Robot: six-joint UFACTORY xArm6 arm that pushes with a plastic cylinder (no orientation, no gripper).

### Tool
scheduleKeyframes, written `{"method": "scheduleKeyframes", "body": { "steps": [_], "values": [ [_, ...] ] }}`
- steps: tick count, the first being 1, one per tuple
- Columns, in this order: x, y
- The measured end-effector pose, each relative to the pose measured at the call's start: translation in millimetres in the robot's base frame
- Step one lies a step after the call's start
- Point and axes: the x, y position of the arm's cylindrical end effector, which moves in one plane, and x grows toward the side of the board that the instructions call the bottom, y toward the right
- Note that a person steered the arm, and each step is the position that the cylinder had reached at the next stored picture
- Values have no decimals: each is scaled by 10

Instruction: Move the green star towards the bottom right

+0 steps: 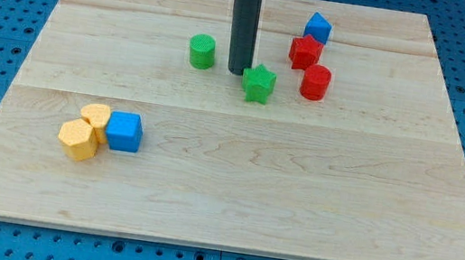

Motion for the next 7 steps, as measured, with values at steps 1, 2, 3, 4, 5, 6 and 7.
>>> {"method": "scheduleKeyframes", "body": {
  "steps": [1,2,3,4,5,6,7],
  "values": [
    [239,188],
    [258,238],
    [303,245],
    [489,605],
    [630,800],
    [632,419],
    [540,-223]
  ]
}}
